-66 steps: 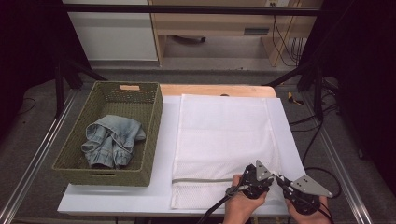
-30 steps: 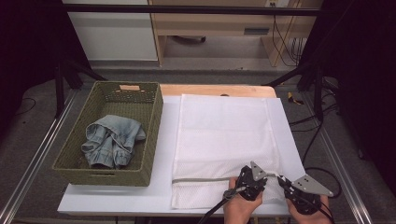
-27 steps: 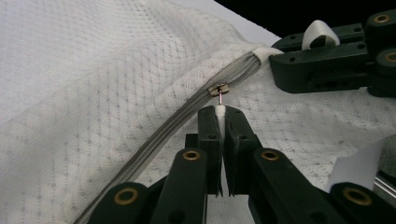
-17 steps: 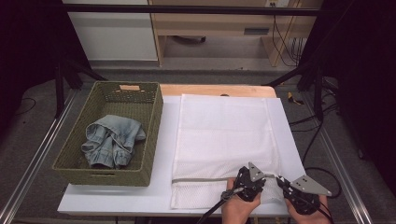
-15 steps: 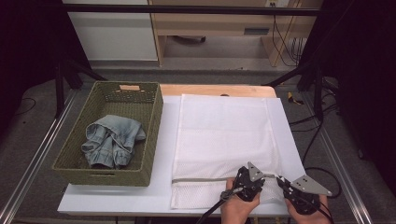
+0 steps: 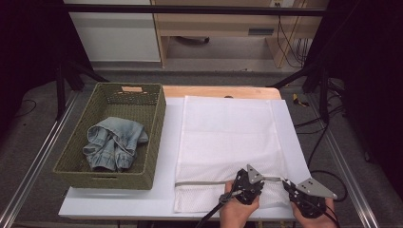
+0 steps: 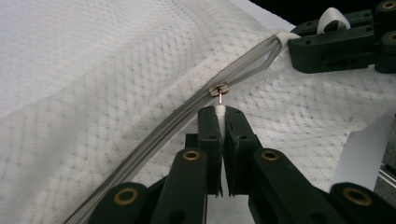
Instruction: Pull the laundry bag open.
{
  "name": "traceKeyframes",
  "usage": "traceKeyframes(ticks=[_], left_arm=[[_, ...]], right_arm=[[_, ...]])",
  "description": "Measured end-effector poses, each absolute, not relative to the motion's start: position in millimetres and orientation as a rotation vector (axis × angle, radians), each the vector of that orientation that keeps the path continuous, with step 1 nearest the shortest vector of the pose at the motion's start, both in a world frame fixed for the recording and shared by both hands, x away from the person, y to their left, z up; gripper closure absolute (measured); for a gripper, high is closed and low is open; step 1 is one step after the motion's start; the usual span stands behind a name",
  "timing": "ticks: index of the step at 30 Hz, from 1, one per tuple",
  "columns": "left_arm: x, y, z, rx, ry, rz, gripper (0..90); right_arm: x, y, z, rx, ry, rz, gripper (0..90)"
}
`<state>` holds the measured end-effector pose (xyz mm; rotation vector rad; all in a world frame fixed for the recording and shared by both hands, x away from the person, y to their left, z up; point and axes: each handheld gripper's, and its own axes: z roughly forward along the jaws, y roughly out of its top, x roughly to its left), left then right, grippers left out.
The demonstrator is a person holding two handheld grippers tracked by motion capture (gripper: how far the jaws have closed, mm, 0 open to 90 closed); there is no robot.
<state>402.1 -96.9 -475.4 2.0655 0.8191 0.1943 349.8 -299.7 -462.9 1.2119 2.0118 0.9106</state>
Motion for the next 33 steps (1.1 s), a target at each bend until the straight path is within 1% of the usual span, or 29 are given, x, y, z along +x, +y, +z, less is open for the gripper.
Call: traceKeyframes(ticks=[18, 33], left_arm=[[401, -93, -473, 2.092, 0.815, 0.2, 86.5], [401, -78, -471, 2.093, 0.827, 0.205, 86.6]], right_arm=[[350, -298, -463, 1.205, 2.019, 0.897, 85.7], [349, -297, -462, 1.212, 2.023, 0.901, 85.6]])
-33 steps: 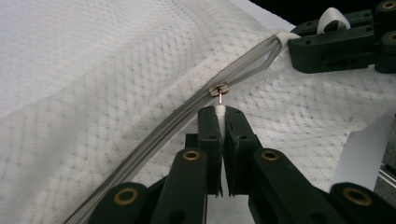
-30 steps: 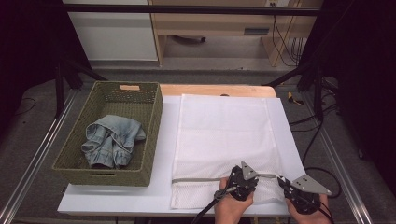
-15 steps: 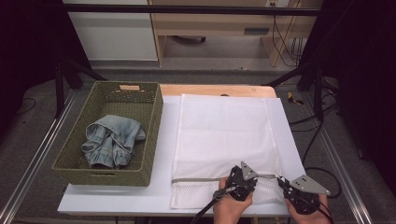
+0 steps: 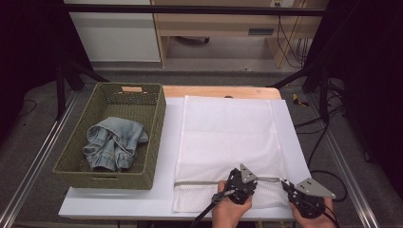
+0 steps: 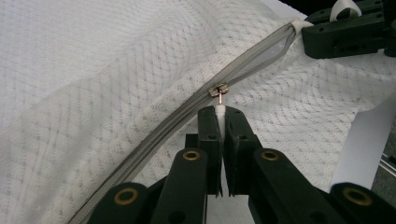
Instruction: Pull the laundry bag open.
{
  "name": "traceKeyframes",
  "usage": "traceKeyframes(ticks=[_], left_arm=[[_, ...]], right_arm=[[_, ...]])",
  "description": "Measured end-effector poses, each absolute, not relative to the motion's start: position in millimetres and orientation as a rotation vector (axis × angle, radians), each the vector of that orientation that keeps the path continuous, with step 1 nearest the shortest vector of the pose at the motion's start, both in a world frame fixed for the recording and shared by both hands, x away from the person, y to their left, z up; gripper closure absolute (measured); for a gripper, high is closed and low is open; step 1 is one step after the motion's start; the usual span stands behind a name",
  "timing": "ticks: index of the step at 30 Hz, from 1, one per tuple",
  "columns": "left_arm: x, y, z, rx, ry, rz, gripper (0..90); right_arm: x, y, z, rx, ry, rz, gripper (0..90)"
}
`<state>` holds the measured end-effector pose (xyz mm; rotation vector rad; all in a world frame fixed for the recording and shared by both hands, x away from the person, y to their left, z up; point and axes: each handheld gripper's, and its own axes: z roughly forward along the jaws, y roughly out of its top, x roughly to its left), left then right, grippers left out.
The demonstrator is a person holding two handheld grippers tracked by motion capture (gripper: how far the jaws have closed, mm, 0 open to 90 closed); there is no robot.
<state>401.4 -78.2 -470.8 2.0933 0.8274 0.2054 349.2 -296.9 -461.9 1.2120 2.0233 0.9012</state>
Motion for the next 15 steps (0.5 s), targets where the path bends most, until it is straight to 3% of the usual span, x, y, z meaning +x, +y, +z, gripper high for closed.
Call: traceKeyframes(ticks=[15], left_arm=[[402, -63, -469, 2.109, 0.836, 0.226, 86.6]], right_arm=[[350, -297, -463, 1.216, 2.019, 0.886, 85.6]])
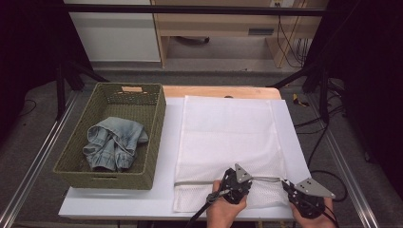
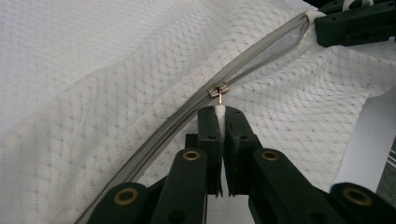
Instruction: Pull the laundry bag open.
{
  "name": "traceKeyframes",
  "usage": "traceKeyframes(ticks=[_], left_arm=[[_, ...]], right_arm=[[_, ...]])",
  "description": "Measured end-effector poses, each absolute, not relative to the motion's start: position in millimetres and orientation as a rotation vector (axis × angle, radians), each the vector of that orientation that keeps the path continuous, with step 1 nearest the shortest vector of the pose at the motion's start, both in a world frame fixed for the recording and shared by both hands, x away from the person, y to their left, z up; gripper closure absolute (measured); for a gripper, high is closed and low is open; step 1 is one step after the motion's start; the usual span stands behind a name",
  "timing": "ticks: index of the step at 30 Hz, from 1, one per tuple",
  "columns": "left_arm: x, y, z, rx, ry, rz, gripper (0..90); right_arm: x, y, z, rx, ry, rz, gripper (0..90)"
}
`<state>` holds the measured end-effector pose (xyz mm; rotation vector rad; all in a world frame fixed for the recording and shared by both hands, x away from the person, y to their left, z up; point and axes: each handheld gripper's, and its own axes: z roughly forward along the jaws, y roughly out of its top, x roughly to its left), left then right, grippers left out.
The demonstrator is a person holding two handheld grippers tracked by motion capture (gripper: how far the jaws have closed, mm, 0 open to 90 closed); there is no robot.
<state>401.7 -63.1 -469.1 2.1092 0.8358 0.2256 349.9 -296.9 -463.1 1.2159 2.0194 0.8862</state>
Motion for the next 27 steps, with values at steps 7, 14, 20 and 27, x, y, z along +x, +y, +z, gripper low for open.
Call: traceKeyframes(ticks=[7, 14, 20, 27], left_arm=[[401, -54, -467, 2.108, 0.847, 0.238, 86.6], [401, -42, -467, 2.111, 0.861, 0.25, 86.6], [402, -35, -467, 2.114, 0.873, 0.26, 86.6], [401, -28, -467, 2.114, 0.872, 0.266, 86.6]], right_arm=[[350, -297, -464, 1.218, 2.023, 0.883, 85.5], [350, -296, -464, 1.219, 2.025, 0.886, 85.5], [350, -297, -464, 1.217, 2.024, 0.884, 85.5], [350, -297, -464, 1.213, 2.024, 0.882, 85.5]])
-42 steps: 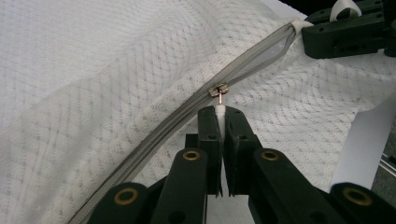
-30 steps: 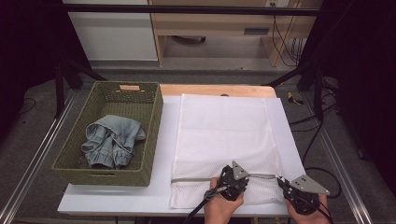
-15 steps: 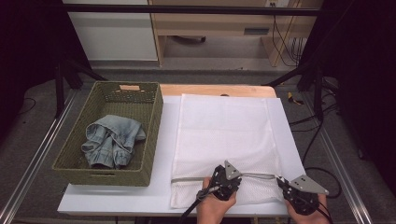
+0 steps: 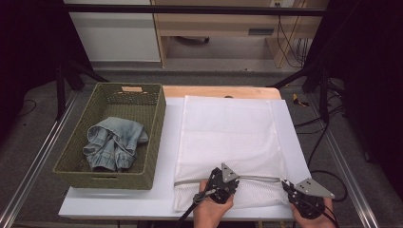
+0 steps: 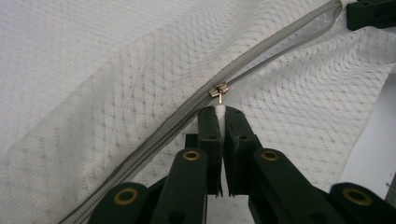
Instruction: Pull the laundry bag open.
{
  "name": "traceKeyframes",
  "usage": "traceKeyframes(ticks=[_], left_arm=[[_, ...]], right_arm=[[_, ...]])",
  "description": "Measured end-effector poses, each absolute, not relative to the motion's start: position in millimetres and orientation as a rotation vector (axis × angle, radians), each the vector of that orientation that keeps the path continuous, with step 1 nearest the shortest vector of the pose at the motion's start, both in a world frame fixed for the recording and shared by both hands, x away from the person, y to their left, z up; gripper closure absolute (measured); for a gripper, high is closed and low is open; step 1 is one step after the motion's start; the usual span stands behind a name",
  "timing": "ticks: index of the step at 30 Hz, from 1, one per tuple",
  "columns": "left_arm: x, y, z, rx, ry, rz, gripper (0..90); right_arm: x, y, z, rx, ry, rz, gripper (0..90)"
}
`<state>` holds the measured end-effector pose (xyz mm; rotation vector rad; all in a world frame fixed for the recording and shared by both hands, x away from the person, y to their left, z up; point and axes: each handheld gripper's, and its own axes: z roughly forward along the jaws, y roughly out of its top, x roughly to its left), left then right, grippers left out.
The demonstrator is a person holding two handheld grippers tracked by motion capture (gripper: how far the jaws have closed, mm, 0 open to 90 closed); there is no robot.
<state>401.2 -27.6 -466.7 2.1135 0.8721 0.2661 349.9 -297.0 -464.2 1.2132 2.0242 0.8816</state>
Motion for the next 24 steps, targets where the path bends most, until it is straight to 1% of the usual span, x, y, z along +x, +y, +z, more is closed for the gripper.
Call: traceKeyframes(ticks=[24], left_arm=[[401, -14, -466, 2.111, 0.898, 0.274, 86.6]], right_arm=[[349, -299, -465, 1.168, 2.032, 0.892, 85.6]])
